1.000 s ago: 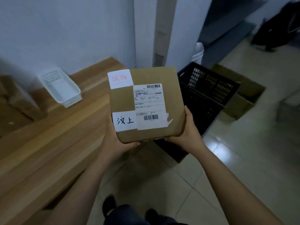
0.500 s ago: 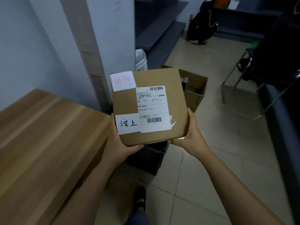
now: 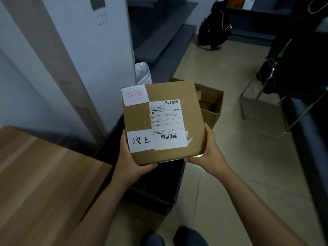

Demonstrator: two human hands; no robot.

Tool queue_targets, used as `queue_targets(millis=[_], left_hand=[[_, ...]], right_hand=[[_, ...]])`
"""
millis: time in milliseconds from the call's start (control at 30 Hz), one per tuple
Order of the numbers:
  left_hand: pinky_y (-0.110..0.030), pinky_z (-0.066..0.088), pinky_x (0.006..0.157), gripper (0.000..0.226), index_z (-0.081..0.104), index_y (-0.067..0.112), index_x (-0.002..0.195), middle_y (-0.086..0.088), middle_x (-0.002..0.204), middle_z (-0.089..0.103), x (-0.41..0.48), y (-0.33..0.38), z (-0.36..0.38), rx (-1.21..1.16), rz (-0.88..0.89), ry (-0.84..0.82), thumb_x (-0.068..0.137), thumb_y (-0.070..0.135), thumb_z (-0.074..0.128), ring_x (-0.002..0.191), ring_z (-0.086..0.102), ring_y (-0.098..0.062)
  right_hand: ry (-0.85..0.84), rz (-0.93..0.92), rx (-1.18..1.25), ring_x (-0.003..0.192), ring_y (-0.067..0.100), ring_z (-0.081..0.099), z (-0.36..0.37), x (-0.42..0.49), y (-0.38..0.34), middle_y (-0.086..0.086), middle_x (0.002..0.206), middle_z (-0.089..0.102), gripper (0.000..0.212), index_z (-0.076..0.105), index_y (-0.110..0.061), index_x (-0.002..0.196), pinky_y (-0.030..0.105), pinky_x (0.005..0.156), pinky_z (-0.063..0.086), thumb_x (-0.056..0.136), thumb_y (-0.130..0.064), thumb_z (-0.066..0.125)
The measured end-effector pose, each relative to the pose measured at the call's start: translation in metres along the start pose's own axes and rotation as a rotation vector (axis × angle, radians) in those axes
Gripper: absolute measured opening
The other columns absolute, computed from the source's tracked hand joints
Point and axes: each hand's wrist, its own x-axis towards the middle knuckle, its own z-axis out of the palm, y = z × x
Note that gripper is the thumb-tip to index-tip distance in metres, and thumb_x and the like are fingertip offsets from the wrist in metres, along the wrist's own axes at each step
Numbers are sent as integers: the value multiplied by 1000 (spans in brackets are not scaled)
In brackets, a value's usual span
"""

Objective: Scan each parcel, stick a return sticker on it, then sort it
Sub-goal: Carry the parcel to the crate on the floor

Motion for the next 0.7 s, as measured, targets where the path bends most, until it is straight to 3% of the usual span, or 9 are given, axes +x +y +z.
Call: queue_targets(millis=[67, 167, 333, 433, 533, 600, 700], left_hand=[[-2, 36, 85, 133, 2, 36, 151, 36, 131, 34, 14, -2, 10, 1, -17, 31, 56, 21, 93, 118, 35, 24], [-8, 38, 92, 134, 2, 35, 151, 29, 138, 36, 32, -2, 28, 8, -53, 99, 55, 24, 94, 125, 36, 17], [-1, 36, 88, 134, 3, 35, 151, 33, 137, 34, 51, 0, 67, 12, -125, 264, 54, 21, 94, 125, 36, 18], [-11, 36, 95, 135, 2, 38, 150, 27, 142, 35, 55, 2, 90, -20, -185, 373, 54, 19, 94, 129, 34, 13], [-13, 36, 97, 134, 2, 38, 150, 25, 145, 33, 52, 2, 102, -20, -231, 469, 53, 24, 93, 133, 33, 8], [-8, 38, 96, 132, 3, 38, 149, 24, 143, 36, 48, -1, 106, -29, -255, 521, 53, 22, 93, 132, 35, 8], [-7, 39, 96, 132, 5, 31, 151, 20, 141, 42, 41, -7, 109, -42, -286, 589, 55, 13, 94, 130, 40, 5]], right_hand=[[-36, 4, 1, 126, 5, 40, -7, 23, 8, -14, 144, 34, 135, -3, -30, 153, 17, 93, 39, 59, -15, 93], [-125, -7, 16, 125, 5, 41, -17, 61, 19, -16, 141, 35, 135, -3, -30, 153, 21, 94, 44, 59, -13, 92], [-322, -67, 47, 116, -10, 41, -38, 125, 30, -34, 125, 34, 126, 4, -32, 151, 8, 90, 41, 61, -16, 91], [-431, -116, 40, 105, -30, 38, -45, 159, 37, -42, 120, 30, 121, 6, -43, 142, 2, 85, 38, 60, -15, 91], [-537, -151, 4, 102, -23, 37, -41, 180, 41, -41, 119, 25, 125, 5, -31, 150, 4, 86, 33, 61, -12, 90], [-607, -173, 1, 103, -22, 34, -34, 188, 42, -38, 119, 25, 124, 7, -23, 151, -4, 82, 30, 60, -8, 90], [-688, -210, -14, 96, -35, 37, -18, 198, 42, -35, 117, 29, 112, 15, -30, 140, -8, 76, 32, 61, 2, 87]])
